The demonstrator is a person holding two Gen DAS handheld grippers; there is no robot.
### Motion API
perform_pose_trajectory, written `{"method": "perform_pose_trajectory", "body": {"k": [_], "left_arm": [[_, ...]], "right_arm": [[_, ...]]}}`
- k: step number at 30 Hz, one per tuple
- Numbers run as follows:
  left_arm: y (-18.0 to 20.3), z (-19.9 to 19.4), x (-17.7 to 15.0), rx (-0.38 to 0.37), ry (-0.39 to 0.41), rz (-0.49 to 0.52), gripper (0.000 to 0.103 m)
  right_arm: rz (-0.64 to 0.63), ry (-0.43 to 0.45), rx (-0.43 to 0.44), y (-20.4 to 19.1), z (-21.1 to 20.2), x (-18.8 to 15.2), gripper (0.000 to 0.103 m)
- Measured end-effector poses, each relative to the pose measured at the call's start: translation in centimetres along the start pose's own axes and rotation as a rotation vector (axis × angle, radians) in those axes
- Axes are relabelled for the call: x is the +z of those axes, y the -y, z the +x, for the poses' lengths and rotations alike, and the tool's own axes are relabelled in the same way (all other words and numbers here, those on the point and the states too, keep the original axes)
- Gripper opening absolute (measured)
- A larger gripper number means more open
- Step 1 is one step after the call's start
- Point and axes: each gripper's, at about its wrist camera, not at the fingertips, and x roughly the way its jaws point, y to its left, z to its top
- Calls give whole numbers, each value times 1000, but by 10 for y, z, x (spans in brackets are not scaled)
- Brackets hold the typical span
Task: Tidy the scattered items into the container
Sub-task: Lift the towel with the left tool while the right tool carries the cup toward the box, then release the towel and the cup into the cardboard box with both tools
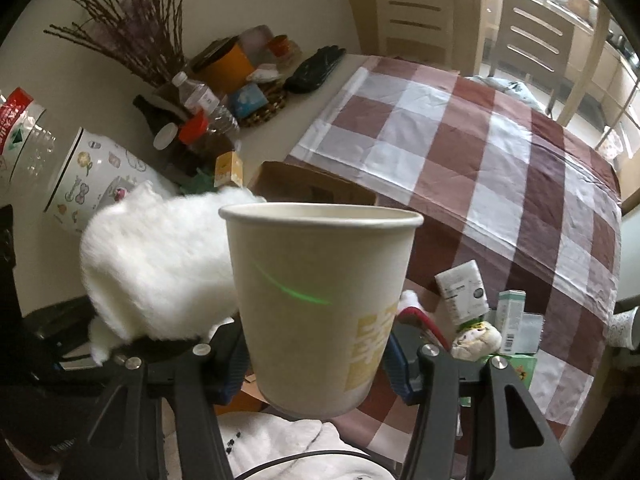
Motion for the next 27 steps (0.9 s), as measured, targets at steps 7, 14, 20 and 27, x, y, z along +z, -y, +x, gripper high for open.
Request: {"method": "perform_pose_trajectory", "body": {"k": [7,14,20,27], "left_arm": [[-5,19,-2,4,-32,-16,34],[-15,30,3,14,-44,-36,34],[-21,37,7,25,-56,-48,34],[-24,43,10,28,-70,-55,34]], "right_arm": [[-28,-37,10,-7,17,9,57],[-67,-71,14,-15,31,18,58],[-101,-95,14,-23,43,24,58],[-126,-113,8,-26,53,29,58]]}}
